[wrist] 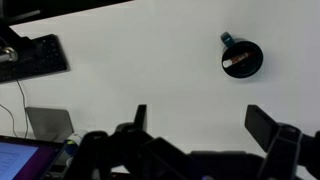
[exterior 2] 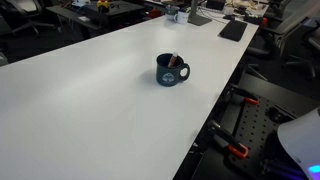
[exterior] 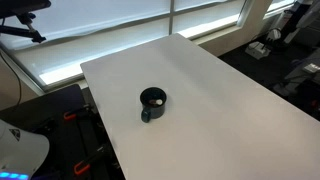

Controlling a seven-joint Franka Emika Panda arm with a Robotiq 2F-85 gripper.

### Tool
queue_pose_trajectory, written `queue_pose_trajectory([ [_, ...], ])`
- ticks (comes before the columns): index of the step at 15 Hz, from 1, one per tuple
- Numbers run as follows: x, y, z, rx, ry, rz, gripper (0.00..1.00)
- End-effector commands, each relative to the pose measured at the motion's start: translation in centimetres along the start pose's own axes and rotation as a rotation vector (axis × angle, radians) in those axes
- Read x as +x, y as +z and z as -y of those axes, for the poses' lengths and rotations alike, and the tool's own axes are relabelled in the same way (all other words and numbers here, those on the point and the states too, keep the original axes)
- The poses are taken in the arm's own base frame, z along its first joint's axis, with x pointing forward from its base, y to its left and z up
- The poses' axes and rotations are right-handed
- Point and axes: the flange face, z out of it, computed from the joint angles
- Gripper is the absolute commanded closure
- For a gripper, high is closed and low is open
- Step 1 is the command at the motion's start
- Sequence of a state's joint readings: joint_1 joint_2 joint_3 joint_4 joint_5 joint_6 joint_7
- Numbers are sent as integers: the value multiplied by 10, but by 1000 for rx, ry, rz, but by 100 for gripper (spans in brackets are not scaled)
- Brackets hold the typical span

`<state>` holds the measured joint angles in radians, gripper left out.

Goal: Pick up the marker from the cup and put it on the table

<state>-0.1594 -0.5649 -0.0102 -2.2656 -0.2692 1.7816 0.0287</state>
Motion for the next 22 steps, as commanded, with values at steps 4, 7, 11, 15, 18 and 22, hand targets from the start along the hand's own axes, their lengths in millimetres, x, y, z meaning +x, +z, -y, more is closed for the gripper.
queue_pose_trajectory([
  [4, 0, 0, 0, 0, 0, 1, 0],
  [7, 0, 0, 0, 0, 0, 1, 0],
  [11, 7, 37, 34, 6, 202, -46, 0],
  [15, 10, 101, 74, -10, 383, -62, 0],
  [18, 8, 151, 95, -8, 495, -14, 0],
  [22, 11, 200, 111, 50, 602, -27, 0],
])
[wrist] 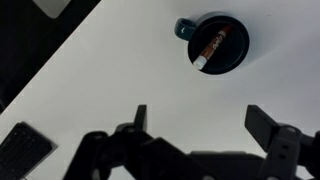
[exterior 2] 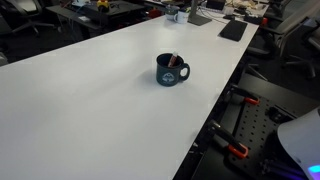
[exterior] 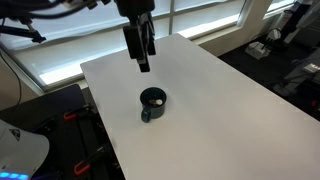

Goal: Pick up the marker from the cup and put it on the table

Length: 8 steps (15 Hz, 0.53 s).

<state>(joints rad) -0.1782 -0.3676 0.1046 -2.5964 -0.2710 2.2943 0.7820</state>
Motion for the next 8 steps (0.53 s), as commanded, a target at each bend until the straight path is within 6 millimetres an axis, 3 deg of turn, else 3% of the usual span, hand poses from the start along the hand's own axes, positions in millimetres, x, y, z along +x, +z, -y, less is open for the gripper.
queue_pose_trajectory([
  [1, -2, 35, 9, 28, 68, -2, 0],
  [2, -2, 22, 6, 22, 38, 5, 0],
  [8, 1, 47, 16, 14, 65, 16, 0],
])
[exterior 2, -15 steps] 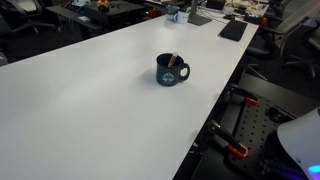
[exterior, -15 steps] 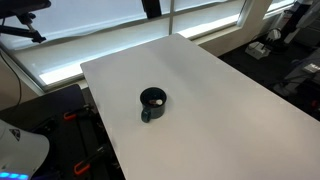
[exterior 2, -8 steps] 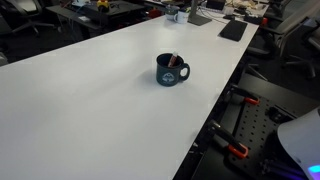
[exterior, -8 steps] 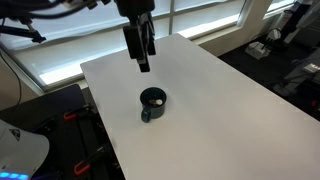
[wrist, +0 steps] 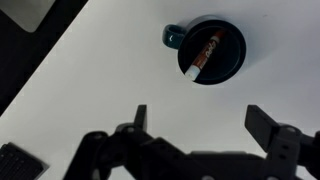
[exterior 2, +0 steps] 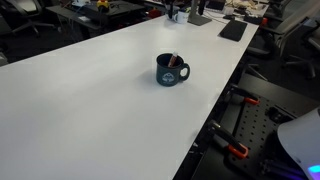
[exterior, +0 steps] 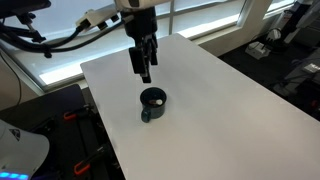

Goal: Pick up the marker from the cup and put it on the table

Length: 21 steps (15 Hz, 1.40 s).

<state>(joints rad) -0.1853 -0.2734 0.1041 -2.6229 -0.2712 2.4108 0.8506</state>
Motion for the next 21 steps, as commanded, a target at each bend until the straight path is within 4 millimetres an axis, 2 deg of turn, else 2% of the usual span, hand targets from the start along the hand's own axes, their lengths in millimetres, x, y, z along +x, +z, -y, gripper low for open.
queue_pose_trajectory([
  [1, 4, 12, 7, -6, 20, -4, 0],
  [3, 5, 19, 9, 8, 22, -9, 0],
  [5, 5, 26, 12, 28, 24, -21, 4],
  [6, 6, 30, 14, 40, 23, -29, 9],
  [7, 6, 33, 15, 45, 25, -36, 24],
  [8, 6, 37, 16, 48, 26, -43, 26],
  [10, 7, 43, 17, 51, 30, -50, 44],
  [13, 7, 51, 18, 46, 39, -54, 53],
  [14, 7, 53, 18, 44, 46, -53, 53],
  [16, 4, 58, 19, 44, 73, -47, 43],
  [18, -1, 63, 22, 40, 96, -39, 39],
  [19, -4, 65, 25, 37, 104, -39, 33],
  [20, -9, 68, 27, 28, 108, -39, 39],
  [21, -12, 71, 30, 22, 110, -41, 40],
])
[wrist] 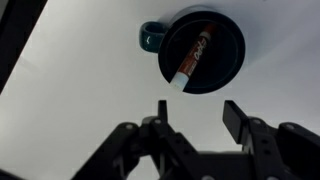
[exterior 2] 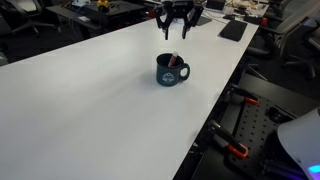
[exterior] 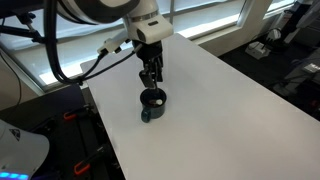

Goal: Pick up the marker from the cup and put it on the table

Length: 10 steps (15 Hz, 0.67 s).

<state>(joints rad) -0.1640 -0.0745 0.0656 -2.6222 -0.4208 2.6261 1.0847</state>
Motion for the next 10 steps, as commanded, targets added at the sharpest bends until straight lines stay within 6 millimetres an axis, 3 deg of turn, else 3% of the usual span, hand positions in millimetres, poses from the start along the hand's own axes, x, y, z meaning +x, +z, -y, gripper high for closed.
queue_pose_trajectory([
  [1, -16, 10, 10, -7, 19, -16, 43],
  [6, -33, 24, 21, -36, -8, -44, 50],
  [10, -35, 37, 27, -39, -6, -61, 51],
])
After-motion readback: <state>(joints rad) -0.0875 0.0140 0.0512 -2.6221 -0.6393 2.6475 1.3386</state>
